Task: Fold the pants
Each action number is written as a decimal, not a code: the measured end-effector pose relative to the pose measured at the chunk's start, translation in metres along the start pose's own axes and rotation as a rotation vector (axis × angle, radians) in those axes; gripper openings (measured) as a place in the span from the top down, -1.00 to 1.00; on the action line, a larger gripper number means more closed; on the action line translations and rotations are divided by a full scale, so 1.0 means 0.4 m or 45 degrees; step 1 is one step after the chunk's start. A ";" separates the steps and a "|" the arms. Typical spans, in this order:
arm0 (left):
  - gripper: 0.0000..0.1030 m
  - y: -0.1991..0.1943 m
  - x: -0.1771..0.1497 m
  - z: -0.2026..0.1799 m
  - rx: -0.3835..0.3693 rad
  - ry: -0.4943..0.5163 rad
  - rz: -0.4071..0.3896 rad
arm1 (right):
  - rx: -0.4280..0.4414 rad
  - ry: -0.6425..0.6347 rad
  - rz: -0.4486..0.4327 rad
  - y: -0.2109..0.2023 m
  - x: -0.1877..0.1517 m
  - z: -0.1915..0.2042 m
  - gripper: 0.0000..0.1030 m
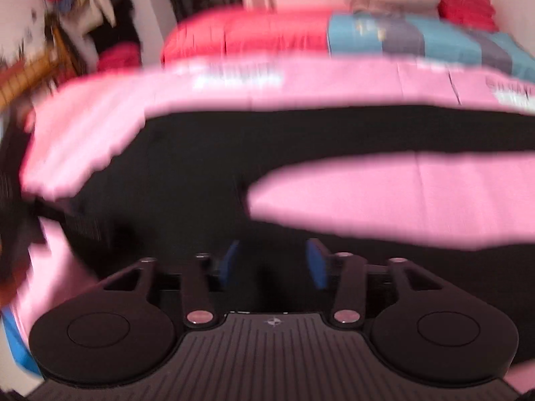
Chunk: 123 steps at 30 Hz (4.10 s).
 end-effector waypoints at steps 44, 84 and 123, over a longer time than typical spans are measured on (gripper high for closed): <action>-1.00 0.014 0.023 0.001 0.002 0.013 0.090 | -0.614 1.100 -0.596 -0.287 -0.123 -0.695 0.75; -1.00 -0.044 0.039 -0.012 0.065 -0.028 0.067 | -0.737 0.678 -0.204 -0.234 -0.067 -0.535 -0.49; -0.85 -0.019 -0.051 0.167 -0.528 -0.888 0.229 | 0.074 1.483 -0.429 -0.327 -0.257 -0.723 0.42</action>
Point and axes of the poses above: each gripper's, at about its wrist camera, not at the fingertips, and y roughly the way its jaws point, z to its left, x to its top, the point moved 5 cm from there along y, roughly the way its jaws point, and after that the axes turned 5 degrees about x, right-handed, at the moved point
